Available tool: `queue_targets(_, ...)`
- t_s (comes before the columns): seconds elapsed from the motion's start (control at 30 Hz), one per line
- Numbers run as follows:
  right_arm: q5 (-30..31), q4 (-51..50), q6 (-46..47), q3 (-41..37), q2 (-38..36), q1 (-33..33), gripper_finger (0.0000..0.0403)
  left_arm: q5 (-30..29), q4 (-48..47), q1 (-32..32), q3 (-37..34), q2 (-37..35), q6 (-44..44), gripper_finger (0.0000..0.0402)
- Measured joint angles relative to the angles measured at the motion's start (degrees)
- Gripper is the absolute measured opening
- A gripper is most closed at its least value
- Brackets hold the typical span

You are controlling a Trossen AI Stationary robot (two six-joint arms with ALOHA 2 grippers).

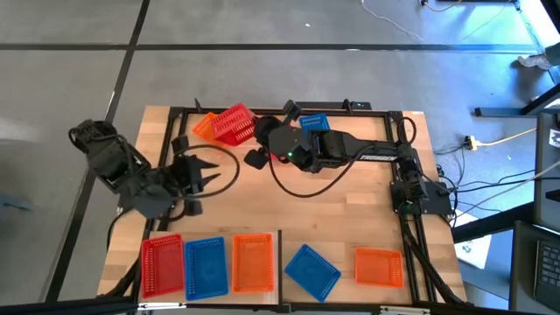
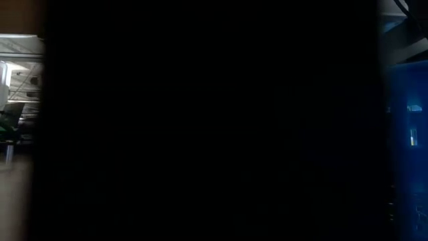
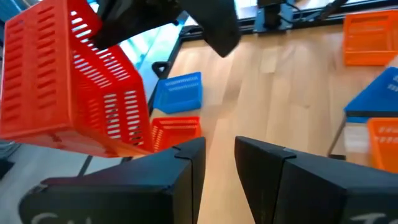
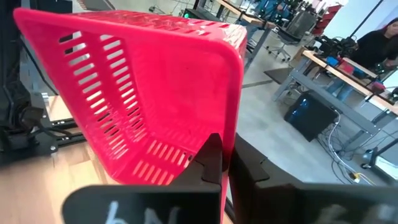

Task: Stack baskets on shelf by color
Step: Stack the bottom red bin on top of the other red bin on the shelf

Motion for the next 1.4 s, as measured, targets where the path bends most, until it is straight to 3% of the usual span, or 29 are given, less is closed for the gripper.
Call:
queue_targets(0.23,0.34,-0.05,-0.73,0.0,0.0,0.04,0.0002,0.0,0.0,2.86,0.0,0.06,-0.33,0.0093)
queue_targets(0.47,8.08,-0.07,1.24,0.0,-0.84,-0.27,0.0002,-2.37,0.21,5.61,0.0,0.04,1.71,0.0108)
queue_targets(0.6,12.79,0.61,2.43,0.09,-2.24,-1.0,0.0002,-9.74,2.77,7.57,0.0,0.06,1.27,0.0106)
queue_targets(0.8,14.55,4.0,1.82,0.07,-2.86,-1.53,0.0002,-24.89,5.3,10.48,0.0,0.04,-11.06,0.0106)
queue_targets(0.97,14.63,5.94,0.52,0.07,-2.93,-1.53,0.0002,-27.98,5.22,13.5,0.08,1.13,-14.78,0.0106)
queue_targets(1.2,15.89,6.29,-1.27,0.07,-2.91,-1.53,0.0002,-36.95,4.06,13.43,0.02,4.66,-5.11,0.0106)
queue_targets(1.4,15.86,8.49,-3.84,0.05,-2.91,-1.51,0.0002,-36.96,-0.62,13.45,0.0,6.01,-7.72,0.0106)
